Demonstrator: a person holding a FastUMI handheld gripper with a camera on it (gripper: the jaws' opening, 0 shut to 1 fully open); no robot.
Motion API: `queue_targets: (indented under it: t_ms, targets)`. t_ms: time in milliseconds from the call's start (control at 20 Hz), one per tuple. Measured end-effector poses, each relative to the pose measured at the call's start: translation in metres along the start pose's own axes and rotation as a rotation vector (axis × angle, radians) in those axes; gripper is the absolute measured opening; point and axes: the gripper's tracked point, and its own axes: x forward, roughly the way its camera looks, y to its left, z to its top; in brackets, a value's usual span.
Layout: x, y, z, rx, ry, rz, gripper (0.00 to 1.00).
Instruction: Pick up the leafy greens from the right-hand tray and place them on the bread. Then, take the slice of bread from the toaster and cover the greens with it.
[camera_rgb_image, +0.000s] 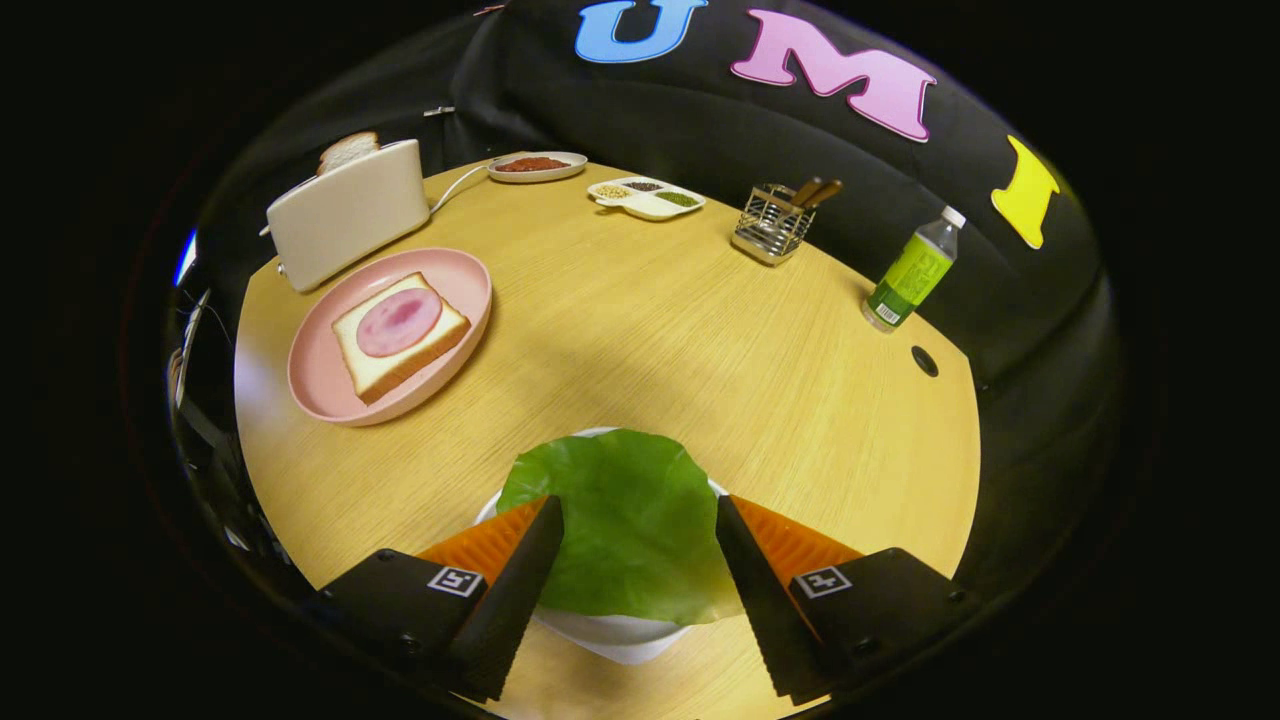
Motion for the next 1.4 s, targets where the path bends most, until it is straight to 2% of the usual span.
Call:
queue_targets:
  t_ms: [150, 350, 400, 500, 600, 750, 850, 1000, 1150, 1250, 1400]
  targets:
    - [0.006, 0.002, -0.008, 0.031, 0.013, 0.031, 0.91]
    - [0.009, 0.007, -0.014, 0.160, 0.020, 0.077, 0.88]
    - [0.011, 0.006, -0.013, 0.171, 0.011, 0.074, 0.82]
    - [0.009, 0.010, -0.012, 0.155, 0.010, 0.079, 0.79]
    - [0.009, 0.012, -0.013, 0.144, 0.012, 0.071, 0.66]
    - [0.007, 0.017, -0.012, 0.165, 0.030, 0.079, 0.63]
    - [0.010, 0.017, -0.012, 0.169, 0.043, 0.075, 0.48]
    - [0.009, 0.021, -0.012, 0.163, 0.083, 0.083, 0.47]
    - [0.012, 0.023, -0.009, 0.189, 0.089, 0.055, 0.11]
    - [0.011, 0.028, -0.008, 0.185, 0.094, 0.049, 0.07]
    - [0.007, 0.031, -0.006, 0.243, 0.116, 0.044, 0.06]
